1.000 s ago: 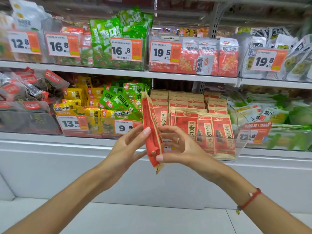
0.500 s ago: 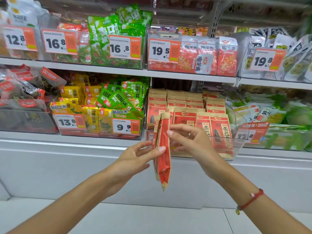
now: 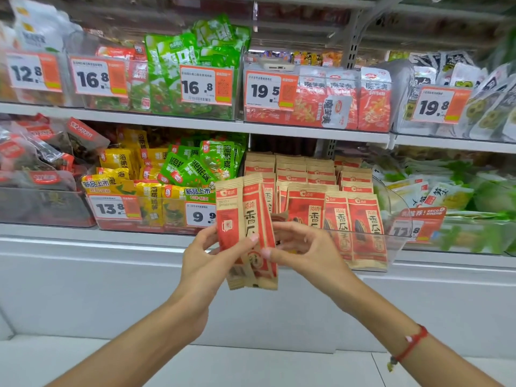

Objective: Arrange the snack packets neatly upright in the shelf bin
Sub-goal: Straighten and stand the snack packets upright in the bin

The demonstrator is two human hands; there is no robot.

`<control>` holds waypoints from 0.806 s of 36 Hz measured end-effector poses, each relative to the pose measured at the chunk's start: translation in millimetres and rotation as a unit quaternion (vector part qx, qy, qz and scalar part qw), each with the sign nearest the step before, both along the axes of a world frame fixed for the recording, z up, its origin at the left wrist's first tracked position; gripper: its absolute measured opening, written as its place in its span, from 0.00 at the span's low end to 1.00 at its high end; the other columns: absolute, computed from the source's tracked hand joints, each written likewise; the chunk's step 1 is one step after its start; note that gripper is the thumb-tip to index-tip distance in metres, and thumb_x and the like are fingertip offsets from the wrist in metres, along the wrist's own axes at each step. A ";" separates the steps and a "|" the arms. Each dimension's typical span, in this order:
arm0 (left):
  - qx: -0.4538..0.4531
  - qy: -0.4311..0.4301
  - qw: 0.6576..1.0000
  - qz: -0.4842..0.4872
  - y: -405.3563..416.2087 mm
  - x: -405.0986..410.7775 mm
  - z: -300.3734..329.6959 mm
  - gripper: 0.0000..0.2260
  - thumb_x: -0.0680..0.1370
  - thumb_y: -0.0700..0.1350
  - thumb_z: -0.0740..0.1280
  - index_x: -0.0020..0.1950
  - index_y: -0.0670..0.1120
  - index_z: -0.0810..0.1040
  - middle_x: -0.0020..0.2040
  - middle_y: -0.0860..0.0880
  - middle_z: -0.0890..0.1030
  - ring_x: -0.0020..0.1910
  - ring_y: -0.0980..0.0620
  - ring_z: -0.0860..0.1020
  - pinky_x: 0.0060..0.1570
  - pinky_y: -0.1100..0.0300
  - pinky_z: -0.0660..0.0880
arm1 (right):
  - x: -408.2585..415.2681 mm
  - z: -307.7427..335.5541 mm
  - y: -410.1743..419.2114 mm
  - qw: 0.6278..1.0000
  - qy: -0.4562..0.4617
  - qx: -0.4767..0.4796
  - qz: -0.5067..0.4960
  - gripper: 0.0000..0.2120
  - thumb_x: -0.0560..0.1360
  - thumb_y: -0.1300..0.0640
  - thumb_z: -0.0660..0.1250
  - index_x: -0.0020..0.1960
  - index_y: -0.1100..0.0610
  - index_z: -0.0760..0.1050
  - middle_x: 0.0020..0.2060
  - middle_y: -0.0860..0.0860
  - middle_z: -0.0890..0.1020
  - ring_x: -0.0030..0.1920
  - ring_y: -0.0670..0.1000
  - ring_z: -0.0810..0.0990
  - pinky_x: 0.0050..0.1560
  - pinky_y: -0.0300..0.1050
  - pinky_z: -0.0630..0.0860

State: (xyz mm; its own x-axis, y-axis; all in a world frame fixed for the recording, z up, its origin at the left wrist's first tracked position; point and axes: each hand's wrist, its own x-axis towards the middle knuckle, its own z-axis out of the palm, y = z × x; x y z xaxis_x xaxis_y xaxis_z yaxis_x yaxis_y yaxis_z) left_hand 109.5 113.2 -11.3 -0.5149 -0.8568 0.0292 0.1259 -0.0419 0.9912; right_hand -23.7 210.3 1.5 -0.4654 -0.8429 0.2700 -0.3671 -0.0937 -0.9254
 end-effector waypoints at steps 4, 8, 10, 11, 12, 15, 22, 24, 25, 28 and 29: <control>-0.038 0.032 0.999 -0.002 -3.7 1.5 0.2 0.12 0.75 0.36 0.70 0.49 0.54 0.79 0.41 0.62 0.84 0.41 0.64 0.82 0.38 0.69 0.77 | -11.3 0.1 -0.4 0.998 -0.059 0.017 -0.010 0.17 0.74 0.58 0.71 0.61 0.47 0.76 0.52 0.45 0.83 0.54 0.44 0.81 0.52 0.39 0.79; -0.064 0.037 0.997 0.004 -1.8 0.7 1.4 0.11 0.74 0.36 0.71 0.50 0.52 0.79 0.40 0.62 0.84 0.40 0.63 0.83 0.35 0.71 0.77 | -9.8 -2.6 -0.3 0.999 -0.036 0.027 -0.018 0.18 0.75 0.56 0.70 0.64 0.47 0.72 0.54 0.44 0.81 0.57 0.44 0.79 0.53 0.38 0.78; -0.073 0.038 0.996 0.017 -2.7 0.7 2.5 0.12 0.74 0.38 0.72 0.53 0.52 0.79 0.45 0.56 0.84 0.43 0.61 0.83 0.38 0.70 0.77 | -8.8 -0.7 0.3 0.999 -0.014 0.010 -0.038 0.18 0.74 0.54 0.71 0.62 0.45 0.73 0.53 0.42 0.81 0.55 0.42 0.79 0.55 0.42 0.78; -0.079 0.041 0.996 0.028 -3.7 0.5 3.0 0.12 0.74 0.40 0.73 0.54 0.52 0.79 0.49 0.55 0.83 0.45 0.61 0.82 0.39 0.69 0.77 | -8.1 1.5 1.0 0.998 0.007 -0.012 -0.054 0.18 0.73 0.54 0.72 0.60 0.44 0.74 0.52 0.41 0.81 0.54 0.41 0.79 0.54 0.43 0.79; -0.084 0.044 0.995 0.040 -4.3 0.6 4.3 0.13 0.73 0.42 0.73 0.55 0.53 0.78 0.52 0.55 0.82 0.48 0.61 0.81 0.42 0.69 0.77 | -6.9 4.6 2.1 0.996 0.032 -0.046 -0.073 0.18 0.72 0.54 0.73 0.60 0.45 0.75 0.51 0.42 0.81 0.52 0.41 0.79 0.51 0.43 0.80; -0.089 0.064 0.994 0.025 0.6 0.9 13.0 0.14 0.71 0.51 0.72 0.57 0.53 0.79 0.54 0.56 0.82 0.53 0.61 0.80 0.53 0.61 0.78 | -2.6 13.2 5.7 0.966 0.152 -0.159 -0.133 0.20 0.68 0.60 0.77 0.58 0.50 0.78 0.48 0.48 0.81 0.47 0.42 0.80 0.44 0.33 0.77; -0.079 0.124 0.987 -0.070 26.6 -0.1 24.5 0.15 0.72 0.53 0.68 0.56 0.50 0.81 0.51 0.51 0.85 0.53 0.55 0.82 0.51 0.59 0.79 | 3.9 -1.3 1.4 0.842 0.472 -0.198 -0.173 0.20 0.67 0.62 0.76 0.58 0.55 0.79 0.45 0.46 0.73 0.44 0.50 0.75 0.38 0.44 0.75; -0.067 0.141 0.986 -0.055 24.5 -0.9 21.7 0.09 0.76 0.48 0.67 0.55 0.49 0.81 0.51 0.51 0.85 0.53 0.54 0.83 0.49 0.63 0.80 | 6.5 -2.1 0.6 0.827 0.498 -0.193 -0.177 0.20 0.67 0.60 0.76 0.58 0.56 0.79 0.47 0.48 0.76 0.46 0.50 0.75 0.43 0.41 0.74; -0.062 0.150 0.985 -0.052 22.8 -1.2 20.7 0.07 0.78 0.46 0.66 0.53 0.49 0.82 0.50 0.51 0.85 0.53 0.53 0.83 0.48 0.64 0.80 | 7.2 -2.4 0.3 0.827 0.503 -0.184 -0.172 0.20 0.68 0.59 0.76 0.59 0.56 0.79 0.49 0.49 0.77 0.49 0.50 0.75 0.46 0.39 0.73; -0.062 0.169 0.983 -0.045 16.3 -2.6 19.7 0.07 0.80 0.41 0.63 0.52 0.49 0.81 0.49 0.51 0.85 0.51 0.53 0.83 0.45 0.66 0.79 | 7.2 -2.1 0.4 0.845 0.499 -0.148 -0.125 0.18 0.72 0.54 0.72 0.61 0.54 0.78 0.53 0.48 0.77 0.53 0.48 0.74 0.52 0.37 0.71; -0.075 0.171 0.982 -0.038 13.7 -3.0 19.7 0.08 0.80 0.40 0.63 0.53 0.49 0.80 0.48 0.52 0.85 0.48 0.55 0.83 0.43 0.67 0.79 | 6.8 -1.2 1.2 0.851 0.493 -0.143 -0.113 0.17 0.73 0.53 0.70 0.61 0.54 0.78 0.54 0.48 0.77 0.54 0.48 0.74 0.53 0.38 0.71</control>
